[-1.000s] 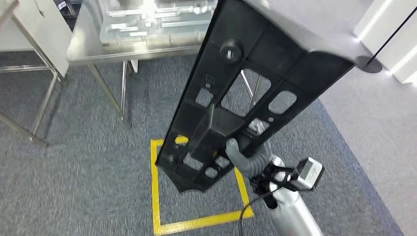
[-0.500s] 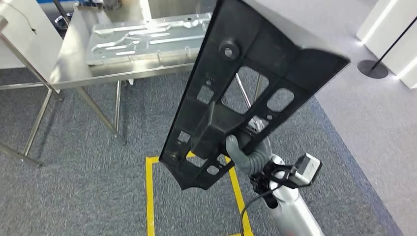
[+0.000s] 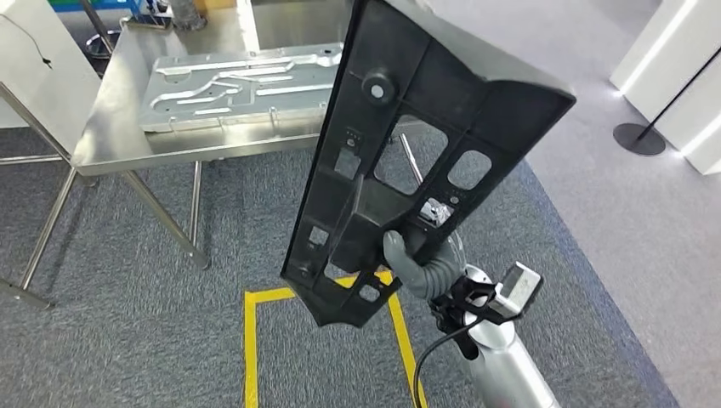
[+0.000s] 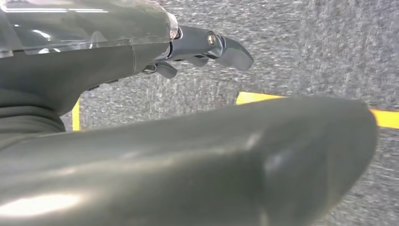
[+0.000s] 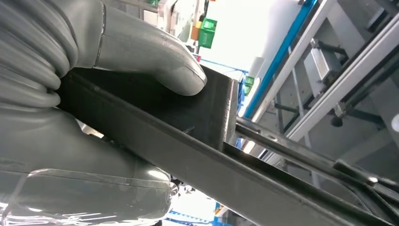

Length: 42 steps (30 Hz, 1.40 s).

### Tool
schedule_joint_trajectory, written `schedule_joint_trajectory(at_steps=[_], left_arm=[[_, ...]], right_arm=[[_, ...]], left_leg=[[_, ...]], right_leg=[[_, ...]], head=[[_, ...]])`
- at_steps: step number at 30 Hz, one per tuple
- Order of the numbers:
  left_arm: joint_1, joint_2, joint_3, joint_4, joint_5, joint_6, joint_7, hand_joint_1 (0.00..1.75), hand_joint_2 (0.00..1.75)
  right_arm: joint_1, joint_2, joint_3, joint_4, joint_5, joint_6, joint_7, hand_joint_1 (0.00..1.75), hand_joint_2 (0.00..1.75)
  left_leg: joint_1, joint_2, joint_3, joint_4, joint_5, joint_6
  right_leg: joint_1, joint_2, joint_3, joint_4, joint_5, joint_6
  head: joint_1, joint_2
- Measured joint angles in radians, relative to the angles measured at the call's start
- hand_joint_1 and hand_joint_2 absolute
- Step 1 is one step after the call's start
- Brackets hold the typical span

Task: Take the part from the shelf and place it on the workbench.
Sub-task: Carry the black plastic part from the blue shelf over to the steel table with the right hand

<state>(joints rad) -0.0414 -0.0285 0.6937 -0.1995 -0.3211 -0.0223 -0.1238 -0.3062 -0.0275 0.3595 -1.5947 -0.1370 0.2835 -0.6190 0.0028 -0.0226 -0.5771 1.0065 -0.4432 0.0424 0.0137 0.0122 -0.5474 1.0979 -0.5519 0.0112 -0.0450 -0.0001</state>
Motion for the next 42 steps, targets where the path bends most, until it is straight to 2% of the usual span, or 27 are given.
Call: schedule_joint_trajectory(at_steps=[2,3,4,5,7,8,9,12,14,16,18,19,20,22,23,25,26,29,31,33,34,35,36,38,39,40,42], left_arm=[[0.001,0.0,0.001,0.0,-0.002,-0.001,-0.001,0.0,0.0],[0.002,0.0,0.002,0.0,-0.002,-0.002,-0.001,0.0,0.0],[0.003,0.0,0.003,0.0,-0.003,-0.004,-0.001,0.0,0.0],[0.004,0.0,0.004,0.0,-0.004,-0.005,-0.002,0.0,0.0],[0.004,-0.001,0.005,0.0,-0.005,-0.009,-0.005,0.0,0.0],[0.003,-0.001,0.006,0.0,-0.005,-0.01,-0.007,0.0,0.0],[0.002,-0.001,0.007,0.0,-0.006,-0.011,-0.009,0.0,0.0],[0.0,-0.001,0.009,0.0,-0.009,-0.012,-0.011,0.0,0.0],[-0.001,-0.002,0.009,0.0,-0.01,-0.013,-0.012,0.0,0.0],[-0.003,-0.004,0.009,0.0,-0.013,-0.014,-0.013,0.0,0.0],[-0.002,-0.004,0.01,0.0,-0.014,-0.013,-0.013,0.0,0.0],[-0.001,-0.005,0.012,0.0,-0.015,-0.013,-0.013,0.0,0.0],[0.0,-0.005,0.013,0.0,-0.015,-0.013,-0.014,0.0,0.0],[0.001,-0.005,0.015,0.0,-0.015,-0.014,-0.016,0.0,0.0],[0.001,-0.005,0.015,0.0,-0.015,-0.014,-0.017,0.0,0.0],[0.0,-0.004,0.016,0.0,-0.016,-0.013,-0.019,0.0,0.0],[0.001,-0.003,0.016,0.0,-0.016,-0.013,-0.02,0.0,0.0],[0.002,-0.004,0.018,0.0,-0.016,-0.013,-0.022,0.0,0.0],[-0.001,-0.004,0.018,0.0,-0.016,-0.013,-0.023,0.0,0.0],[-0.002,-0.005,0.018,0.0,-0.016,-0.013,-0.024,0.0,0.0],[-0.001,-0.006,0.018,0.0,-0.016,-0.013,-0.024,0.0,0.0],[0.0,-0.006,0.018,0.0,-0.016,-0.013,-0.024,0.0,0.0],[0.001,-0.007,0.019,0.0,-0.016,-0.013,-0.023,0.0,0.0],[-0.002,-0.009,0.021,0.0,-0.016,-0.013,-0.024,0.0,0.0],[-0.003,-0.01,0.023,0.0,-0.015,-0.013,-0.024,0.0,0.0],[-0.004,-0.011,0.024,0.0,-0.015,-0.013,-0.025,0.0,0.0],[-0.003,-0.011,0.026,0.0,-0.014,-0.014,-0.027,0.0,0.0]], right_arm=[[0.002,0.0,-0.005,0.0,-0.004,0.0,-0.002,1.75,1.75],[0.005,0.0,-0.008,0.0,-0.007,0.001,-0.002,1.75,1.75],[0.007,0.0,-0.011,0.0,-0.008,0.001,-0.002,1.75,1.75],[0.009,-0.001,-0.013,-0.001,-0.009,0.001,-0.002,1.75,1.75],[0.01,-0.001,-0.018,-0.003,-0.01,0.002,-0.003,1.75,1.75],[0.011,-0.002,-0.021,-0.004,-0.01,0.002,-0.004,1.75,1.75],[0.012,-0.003,-0.025,-0.005,-0.011,0.003,-0.005,1.75,1.75],[0.019,-0.006,-0.035,-0.01,-0.012,0.004,-0.006,1.75,1.75],[0.02,-0.007,-0.039,-0.016,-0.012,0.004,-0.007,1.75,1.75],[0.021,-0.007,-0.04,-0.019,-0.011,0.005,-0.007,1.75,1.75],[0.024,-0.007,-0.041,-0.019,-0.011,0.005,-0.007,1.75,1.75],[0.026,-0.007,-0.041,-0.018,-0.011,0.005,-0.007,1.75,1.75],[0.027,-0.008,-0.041,-0.018,-0.01,0.005,-0.008,1.75,1.75],[0.027,-0.008,-0.041,-0.016,-0.008,0.005,-0.009,1.75,1.75],[0.027,-0.008,-0.041,-0.016,-0.007,0.005,-0.01,1.75,1.75],[0.026,-0.008,-0.04,-0.016,-0.006,0.004,-0.012,1.75,1.75],[0.026,-0.009,-0.04,-0.015,-0.006,0.004,-0.013,1.75,1.75],[0.026,-0.011,-0.04,-0.017,-0.004,0.003,-0.013,1.75,1.75],[0.023,-0.012,-0.04,-0.019,-0.004,0.003,-0.014,1.75,1.75],[0.023,-0.014,-0.041,-0.017,-0.001,0.001,-0.013,1.75,1.75],[0.024,-0.015,-0.041,-0.015,0.004,0.0,-0.012,1.75,1.75],[0.024,-0.016,-0.04,-0.014,0.012,-0.003,-0.009,1.75,1.75],[0.024,-0.016,-0.04,-0.012,0.023,-0.006,-0.005,1.75,1.75],[0.021,-0.016,-0.04,-0.007,0.039,-0.012,0.004,1.75,1.75],[0.018,-0.016,-0.039,-0.004,0.043,-0.014,0.007,1.75,1.75],[0.015,-0.017,-0.038,-0.001,0.044,-0.013,0.01,1.75,1.75],[0.007,-0.017,-0.037,-0.001,0.043,-0.013,0.011,1.75,1.75]], left_leg=[[0.0,-0.001,0.009,-0.001,-0.008,0.002],[0.001,-0.001,0.014,-0.001,-0.014,0.001],[0.002,-0.002,0.02,-0.001,-0.021,-0.001],[0.004,-0.003,0.029,-0.001,-0.028,-0.004],[0.007,-0.004,0.049,-0.001,-0.046,-0.014],[0.008,-0.004,0.057,0.0,-0.054,-0.02],[0.008,-0.004,0.061,-0.001,-0.061,-0.026],[0.008,-0.003,0.072,0.003,-0.071,-0.047],[0.009,0.003,0.068,0.034,-0.084,-0.056],[0.011,0.011,0.019,0.13,-0.122,-0.062],[0.011,0.014,-0.061,0.251,-0.163,-0.065],[0.01,0.014,-0.09,0.281,-0.164,-0.064],[0.01,0.015,-0.103,0.275,-0.146,-0.061],[0.006,0.016,-0.08,0.168,-0.057,-0.047],[0.001,0.019,-0.062,0.11,-0.025,-0.038],[-0.01,0.022,-0.038,0.035,-0.006,-0.023],[-0.013,0.022,-0.035,0.025,-0.013,-0.018],[-0.006,0.017,-0.004,-0.003,0.001,-0.006],[-0.002,0.017,0.015,-0.012,-0.001,-0.002],[0.0,0.015,0.023,-0.012,-0.01,0.0],[0.0,0.011,0.028,-0.012,-0.017,-0.002],[0.002,0.006,0.035,-0.011,-0.024,-0.005],[0.003,0.0,0.045,-0.011,-0.032,-0.009],[0.007,-0.013,0.067,-0.008,-0.05,-0.018],[0.008,-0.019,0.074,-0.007,-0.058,-0.023],[0.009,-0.024,0.077,-0.007,-0.065,-0.029],[0.01,-0.029,0.08,-0.004,-0.07,-0.043]], right_leg=[[-0.01,-0.001,-0.077,0.124,-0.052,0.011],[-0.015,-0.002,-0.114,0.171,-0.064,0.015],[-0.02,-0.002,-0.138,0.186,-0.059,0.018],[-0.024,-0.003,-0.143,0.164,-0.03,0.021],[-0.03,-0.004,-0.113,0.042,0.069,0.026],[-0.029,-0.004,-0.096,-0.017,0.099,0.025],[-0.027,-0.005,-0.086,-0.054,0.115,0.02],[-0.022,-0.006,-0.077,-0.072,0.113,-0.006],[-0.023,-0.007,-0.061,-0.077,0.109,-0.021],[-0.022,-0.01,-0.045,-0.08,0.099,-0.031],[-0.018,-0.011,-0.035,-0.079,0.088,-0.037],[-0.016,-0.011,-0.028,-0.079,0.082,-0.038],[-0.013,-0.011,-0.02,-0.079,0.075,-0.039],[-0.008,-0.011,0.002,-0.08,0.061,-0.039],[-0.006,-0.012,0.011,-0.081,0.054,-0.037],[-0.006,-0.014,0.022,-0.085,0.044,-0.029],[-0.007,-0.014,0.024,-0.083,0.045,-0.023],[-0.007,-0.013,0.028,-0.057,0.041,-0.004],[-0.012,-0.012,-0.012,0.019,0.005,0.007],[-0.019,-0.011,-0.094,0.136,-0.04,0.018],[-0.024,-0.011,-0.129,0.173,-0.049,0.023],[-0.028,-0.012,-0.149,0.178,-0.04,0.027],[-0.032,-0.011,-0.151,0.147,-0.01,0.031],[-0.039,0.0,-0.12,0.021,0.084,0.033],[-0.039,0.004,-0.105,-0.033,0.114,0.03],[-0.037,0.008,-0.096,-0.067,0.133,0.024],[-0.032,0.005,-0.09,-0.081,0.129,0.007]], head=[[0.0,0.0],[0.0,0.0],[0.0,0.0],[0.0,0.0],[0.0,0.0],[0.0,0.0],[0.0,0.0],[0.0,0.0],[0.0,0.0],[0.0,0.0],[0.0,0.0],[0.0,0.0],[0.0,0.0],[0.0,0.0],[0.0,0.0],[0.0,0.0],[0.0,0.0],[0.0,0.0],[0.0,0.0],[0.0,0.0],[0.0,0.0],[0.0,0.0],[0.0,0.0],[0.0,0.0],[0.0,0.0],[0.0,0.0],[0.0,0.0]])
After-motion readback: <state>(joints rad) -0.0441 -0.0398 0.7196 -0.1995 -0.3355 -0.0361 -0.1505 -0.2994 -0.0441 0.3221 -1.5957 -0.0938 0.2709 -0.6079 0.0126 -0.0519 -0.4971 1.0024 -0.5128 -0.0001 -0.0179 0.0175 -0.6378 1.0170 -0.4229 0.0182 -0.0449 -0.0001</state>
